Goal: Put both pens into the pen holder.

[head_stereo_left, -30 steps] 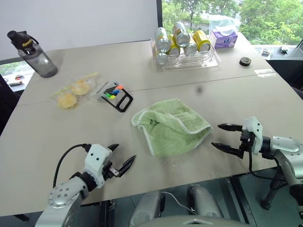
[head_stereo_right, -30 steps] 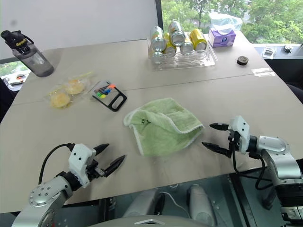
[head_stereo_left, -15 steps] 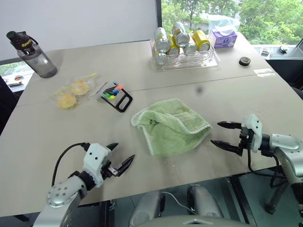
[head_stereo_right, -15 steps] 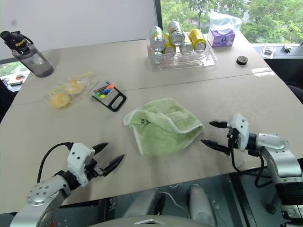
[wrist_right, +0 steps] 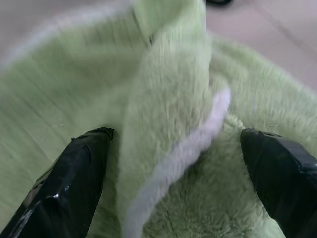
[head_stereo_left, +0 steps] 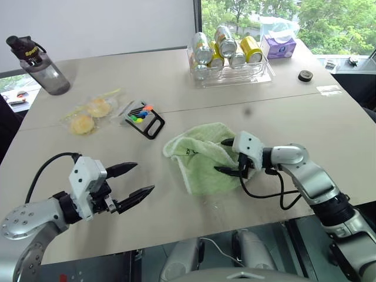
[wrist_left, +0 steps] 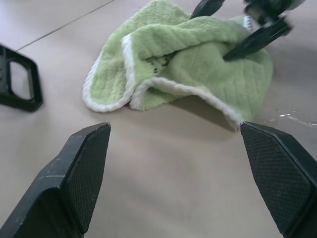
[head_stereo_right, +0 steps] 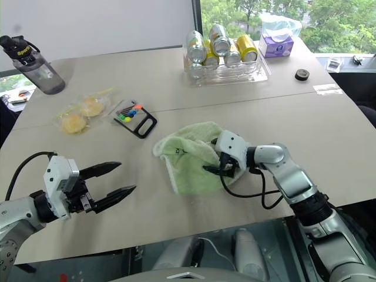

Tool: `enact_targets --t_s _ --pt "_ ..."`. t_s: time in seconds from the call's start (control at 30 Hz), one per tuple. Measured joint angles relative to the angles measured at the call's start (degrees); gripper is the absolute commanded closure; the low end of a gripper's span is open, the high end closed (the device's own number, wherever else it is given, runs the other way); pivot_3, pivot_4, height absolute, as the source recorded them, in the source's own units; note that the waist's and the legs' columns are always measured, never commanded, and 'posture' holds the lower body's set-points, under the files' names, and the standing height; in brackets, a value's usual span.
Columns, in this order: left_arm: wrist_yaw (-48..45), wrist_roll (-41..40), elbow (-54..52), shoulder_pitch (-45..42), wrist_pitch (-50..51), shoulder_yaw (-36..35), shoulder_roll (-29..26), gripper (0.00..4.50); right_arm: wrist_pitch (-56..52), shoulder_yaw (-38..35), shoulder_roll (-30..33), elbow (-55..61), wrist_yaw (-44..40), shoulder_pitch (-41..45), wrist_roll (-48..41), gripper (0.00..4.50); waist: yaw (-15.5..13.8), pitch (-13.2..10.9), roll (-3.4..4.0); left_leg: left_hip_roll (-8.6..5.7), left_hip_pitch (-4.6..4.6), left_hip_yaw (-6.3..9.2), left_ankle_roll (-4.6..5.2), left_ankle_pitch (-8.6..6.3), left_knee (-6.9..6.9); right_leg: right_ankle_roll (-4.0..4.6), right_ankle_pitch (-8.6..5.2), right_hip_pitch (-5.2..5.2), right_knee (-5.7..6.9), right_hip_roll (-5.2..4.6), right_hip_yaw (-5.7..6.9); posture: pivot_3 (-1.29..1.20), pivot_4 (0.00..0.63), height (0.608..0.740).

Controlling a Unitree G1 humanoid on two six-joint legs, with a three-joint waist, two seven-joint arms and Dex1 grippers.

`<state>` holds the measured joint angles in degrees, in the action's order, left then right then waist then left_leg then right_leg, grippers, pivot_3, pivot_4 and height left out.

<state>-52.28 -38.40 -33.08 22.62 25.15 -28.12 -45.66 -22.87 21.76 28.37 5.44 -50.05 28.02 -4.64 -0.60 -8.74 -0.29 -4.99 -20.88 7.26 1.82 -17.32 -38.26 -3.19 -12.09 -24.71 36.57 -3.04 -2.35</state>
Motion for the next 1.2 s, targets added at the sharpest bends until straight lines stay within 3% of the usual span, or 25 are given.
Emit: enact_targets --t_s 0.1,0.33,0.37,0.73,0.83,1.0,1.1,1.2 --pt "0.2 -0.1 -0.5 0.1 0.6 -0.5 0.1 0.00 -0.8 0.0 -0.2 -0.1 0.4 0.7 0.8 0.77 0.0 0.0 0.00 0.01 0.00 0.00 0.00 0.00 0.01 0.00 0.00 0.00 0.00 0.02 0.00 0.00 0.150 0.739" --pt "1.3 0.0 -2.3 0.7 0.7 -0.5 1.1 0.00 -1.0 -1.6 -1.5 0.0 -0.2 0.7 -1.1 4.18 0.1 0.0 0.01 0.02 0.01 -0.01 0.00 0.00 0.01 0.00 0.00 0.01 0.00 0.03 -0.01 0.00 0.150 0.739" --pt "1.4 0.0 -2.3 0.8 0.7 -0.5 1.1 0.00 -1.3 -1.9 -1.6 0.4 -0.4 0.7 -1.6 4.46 0.2 0.0 0.01 0.02 0.01 -0.01 0.00 0.00 0.01 0.00 0.00 0.01 0.00 0.03 -0.02 0.00 0.150 0.739" --pt "1.9 -0.1 -2.4 1.2 0.7 -0.5 2.5 0.00 -12.9 -11.1 -4.2 7.2 -1.6 0.8 -16.8 4.46 0.2 0.0 0.01 0.02 0.01 0.00 0.00 -0.01 0.01 0.00 0.00 0.01 0.00 0.02 -0.02 0.00 0.150 0.739" --pt "2.1 -0.1 -2.4 0.8 0.7 -0.5 2.9 0.00 -19.0 -18.5 -8.7 7.2 1.4 5.3 -26.0 4.46 0.6 -0.2 0.13 0.02 0.01 -0.02 0.00 0.00 0.01 0.00 0.01 0.00 0.04 0.02 -0.05 0.00 0.150 0.739" --pt "2.4 -0.8 -2.4 -0.7 0.7 -0.3 3.5 0.00 -23.2 -31.6 -10.7 5.8 7.5 12.7 -38.3 4.46 0.8 -0.2 0.15 0.00 -0.02 0.06 0.01 -0.01 0.03 0.00 0.01 0.01 -0.01 0.00 0.03 0.00 0.150 0.739" --pt "2.7 -1.3 -2.4 -3.3 0.8 0.9 3.5 0.00 -24.2 -39.0 -8.5 1.2 11.3 16.7 -43.0 4.46 0.8 -0.2 0.20 -0.03 -0.03 0.04 0.02 -0.01 0.04 0.00 0.01 0.00 -0.01 -0.04 0.02 0.00 0.150 0.739" --pt "3.6 -2.3 -2.4 -6.3 1.3 2.2 3.6 0.00 -24.2 -44.7 -1.7 -4.3 12.8 19.4 -44.6 4.46 0.8 -0.3 0.25 -0.02 -0.07 0.05 0.02 -0.01 0.06 0.00 0.01 -0.02 -0.04 -0.03 0.04 0.00 0.150 0.739"
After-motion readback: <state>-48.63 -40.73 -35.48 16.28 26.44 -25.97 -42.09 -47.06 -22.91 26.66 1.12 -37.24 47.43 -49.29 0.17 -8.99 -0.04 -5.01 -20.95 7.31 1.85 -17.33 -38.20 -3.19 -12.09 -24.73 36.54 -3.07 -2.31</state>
